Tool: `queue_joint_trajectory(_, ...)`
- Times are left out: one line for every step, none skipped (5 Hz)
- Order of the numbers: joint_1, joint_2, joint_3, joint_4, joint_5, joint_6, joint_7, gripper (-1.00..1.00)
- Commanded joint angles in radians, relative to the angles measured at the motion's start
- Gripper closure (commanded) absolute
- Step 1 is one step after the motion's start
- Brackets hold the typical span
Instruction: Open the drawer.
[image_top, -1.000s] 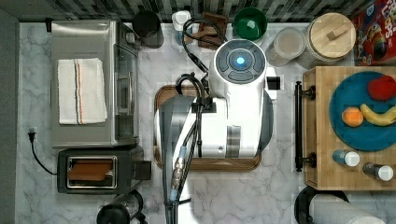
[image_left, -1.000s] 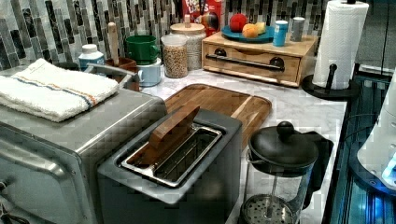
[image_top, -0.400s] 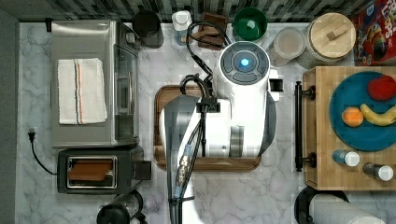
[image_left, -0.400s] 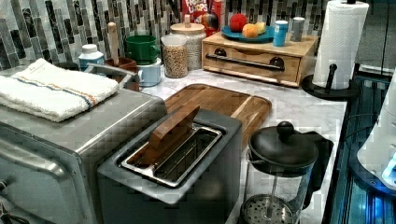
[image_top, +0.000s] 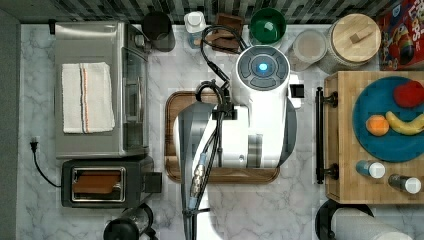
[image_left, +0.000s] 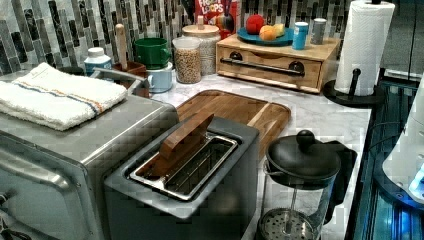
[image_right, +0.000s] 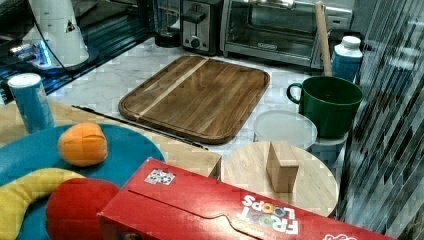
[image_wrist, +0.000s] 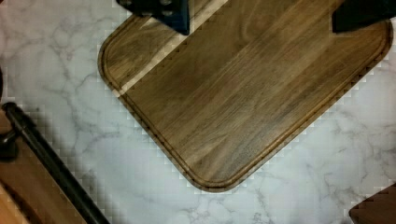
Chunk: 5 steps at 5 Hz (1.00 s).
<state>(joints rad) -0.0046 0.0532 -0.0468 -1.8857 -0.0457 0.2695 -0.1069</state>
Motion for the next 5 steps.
queue_joint_trajectory(-0.060, -0.006, -0.028, -0.058, -0.018, 0.155, -0.368, -1.00)
queue_joint_trajectory(-0.068, -0.008, -0.052, -0.100, -0.039, 0.228, -0.468, -1.00)
queue_joint_trajectory(-0.088, -0.004, -0.063, -0.125, -0.072, 0.278, -0.560, -1.00)
queue_joint_trajectory(-0.108, 0.006, -0.073, -0.135, -0.091, 0.307, -0.636, -1.00)
queue_joint_trajectory(-0.123, 0.016, -0.092, -0.148, -0.097, 0.346, -0.728, -1.00)
